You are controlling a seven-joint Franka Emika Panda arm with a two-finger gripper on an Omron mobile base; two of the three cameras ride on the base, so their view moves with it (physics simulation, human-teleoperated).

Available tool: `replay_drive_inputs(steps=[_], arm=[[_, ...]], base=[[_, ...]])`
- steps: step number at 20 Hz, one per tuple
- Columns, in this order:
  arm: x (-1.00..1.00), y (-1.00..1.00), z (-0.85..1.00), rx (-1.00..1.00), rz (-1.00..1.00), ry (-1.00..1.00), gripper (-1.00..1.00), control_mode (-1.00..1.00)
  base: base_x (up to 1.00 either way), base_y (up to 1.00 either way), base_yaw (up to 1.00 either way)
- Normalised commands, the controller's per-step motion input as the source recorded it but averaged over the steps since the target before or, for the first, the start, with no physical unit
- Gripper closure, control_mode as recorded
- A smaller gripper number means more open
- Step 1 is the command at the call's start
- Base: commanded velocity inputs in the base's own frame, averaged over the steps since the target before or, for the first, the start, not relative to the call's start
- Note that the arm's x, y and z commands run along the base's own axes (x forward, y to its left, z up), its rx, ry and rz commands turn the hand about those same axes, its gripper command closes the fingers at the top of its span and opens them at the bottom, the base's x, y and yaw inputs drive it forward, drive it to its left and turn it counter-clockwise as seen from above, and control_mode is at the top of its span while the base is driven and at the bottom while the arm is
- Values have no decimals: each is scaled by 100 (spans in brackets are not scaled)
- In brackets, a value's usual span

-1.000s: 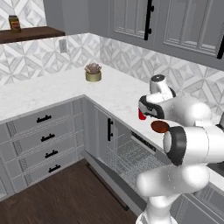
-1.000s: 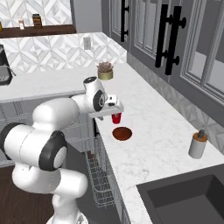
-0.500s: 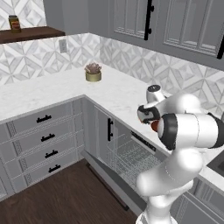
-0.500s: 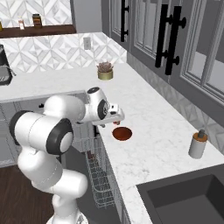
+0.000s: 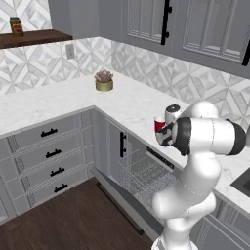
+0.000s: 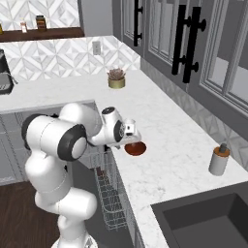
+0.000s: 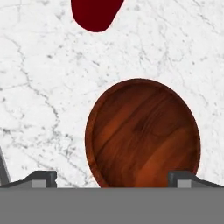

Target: Pick up the cup and bowl from the counter, place them in the dishwasher, and close the dishwasher door.

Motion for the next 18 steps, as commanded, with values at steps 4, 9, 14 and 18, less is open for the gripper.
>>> replay_drive_inputs(steps=[4, 9, 14, 18], arm=[[18, -21, -31, 0, 0, 0, -100, -100], [11, -18, -31, 0, 0, 0, -100, -100], [12, -21, -25, 0, 0, 0, -100, -100], [18, -13, -28, 0, 2, 0, -100, -100]], base=[[0, 0, 0], [0, 0, 0], [0, 0, 0], [0, 0, 0]])
